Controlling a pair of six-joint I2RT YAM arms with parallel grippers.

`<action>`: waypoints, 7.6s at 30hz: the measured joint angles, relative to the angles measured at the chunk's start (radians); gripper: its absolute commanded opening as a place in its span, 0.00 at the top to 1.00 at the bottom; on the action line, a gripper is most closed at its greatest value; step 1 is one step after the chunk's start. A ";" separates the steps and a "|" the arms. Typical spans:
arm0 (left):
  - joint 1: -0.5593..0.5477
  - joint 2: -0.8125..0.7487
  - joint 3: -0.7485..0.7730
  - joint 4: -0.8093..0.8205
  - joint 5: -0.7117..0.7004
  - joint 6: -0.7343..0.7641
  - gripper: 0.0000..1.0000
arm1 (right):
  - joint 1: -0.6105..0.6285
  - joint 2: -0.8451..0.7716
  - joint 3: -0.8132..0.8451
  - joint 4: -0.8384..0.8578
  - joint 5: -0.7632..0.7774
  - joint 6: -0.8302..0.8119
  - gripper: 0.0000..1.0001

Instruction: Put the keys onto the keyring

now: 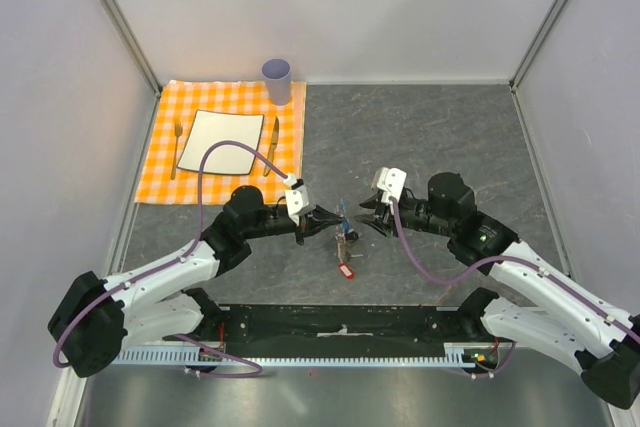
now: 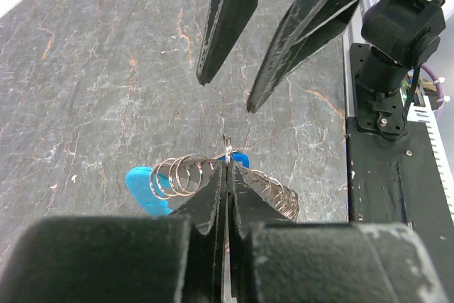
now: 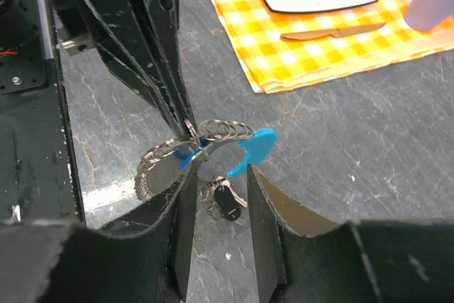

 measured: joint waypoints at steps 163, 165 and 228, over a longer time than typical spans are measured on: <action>-0.024 -0.030 -0.004 -0.002 0.075 0.005 0.98 | -0.011 0.056 0.021 -0.087 -0.173 -0.016 0.71; -0.024 -0.026 0.003 -0.005 0.087 0.012 0.98 | -0.011 0.064 0.021 -0.095 -0.190 -0.028 0.72; -0.024 -0.065 -0.068 0.199 0.135 -0.003 0.98 | -0.010 0.074 0.080 -0.164 -0.231 -0.059 0.79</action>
